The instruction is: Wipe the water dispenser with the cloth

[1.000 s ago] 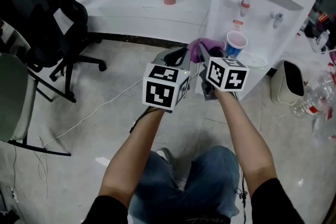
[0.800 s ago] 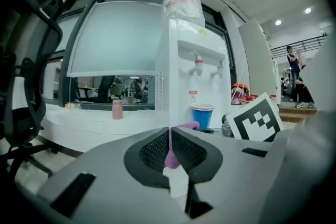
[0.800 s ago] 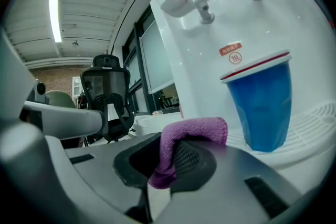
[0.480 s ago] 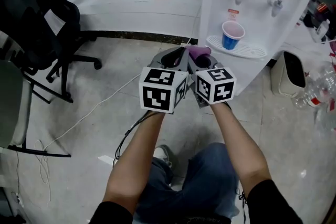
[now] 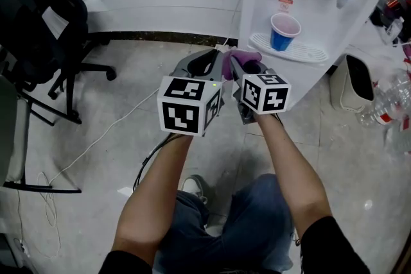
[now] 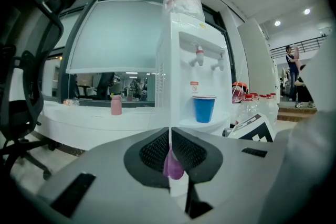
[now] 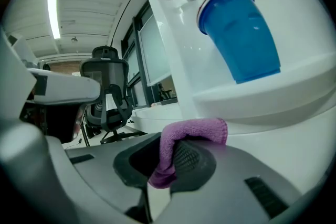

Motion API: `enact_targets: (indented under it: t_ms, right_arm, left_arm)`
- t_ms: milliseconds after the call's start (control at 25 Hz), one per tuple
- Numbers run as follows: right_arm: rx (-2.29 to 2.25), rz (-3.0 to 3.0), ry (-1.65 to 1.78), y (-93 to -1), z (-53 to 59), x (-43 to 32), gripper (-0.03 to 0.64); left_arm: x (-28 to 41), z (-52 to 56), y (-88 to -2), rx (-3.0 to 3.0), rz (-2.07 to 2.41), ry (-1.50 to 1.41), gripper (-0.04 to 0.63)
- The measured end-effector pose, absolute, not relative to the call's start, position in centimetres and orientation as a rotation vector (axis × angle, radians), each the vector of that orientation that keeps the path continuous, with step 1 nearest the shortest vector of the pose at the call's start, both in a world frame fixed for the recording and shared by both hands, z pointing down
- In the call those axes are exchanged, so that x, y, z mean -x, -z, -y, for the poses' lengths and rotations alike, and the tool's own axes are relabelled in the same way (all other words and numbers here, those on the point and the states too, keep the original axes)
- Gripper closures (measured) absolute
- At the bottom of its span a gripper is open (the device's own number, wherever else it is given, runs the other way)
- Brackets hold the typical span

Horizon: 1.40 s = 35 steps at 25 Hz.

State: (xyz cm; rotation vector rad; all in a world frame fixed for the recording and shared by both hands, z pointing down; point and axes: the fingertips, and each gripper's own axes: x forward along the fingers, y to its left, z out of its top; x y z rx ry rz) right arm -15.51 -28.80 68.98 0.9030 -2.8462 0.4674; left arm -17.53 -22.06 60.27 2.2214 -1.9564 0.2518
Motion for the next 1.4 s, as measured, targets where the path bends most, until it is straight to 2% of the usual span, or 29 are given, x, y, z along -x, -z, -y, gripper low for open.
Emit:
enact_targets:
  t_ms: [480,1200,1400]
  right_arm:
    - [-1.074,2.764,-0.423,-70.2,30.6,8.0,0.571]
    - [-1.455,2.569,-0.425,-70.8,34.0,-9.4,0.571]
    - [-1.493,2.545,-0.418,-70.7,34.3,-11.3,0.571]
  left_arm:
    - [14.8,23.4,-62.2,-2.28,1.862,-0.295,0.56]
    - [11.2,24.8,-63.2,-2.326,1.781,-0.328,0.56]
    - [10.9,24.9,-63.7,-2.319,1.777,-0.337,0.56]
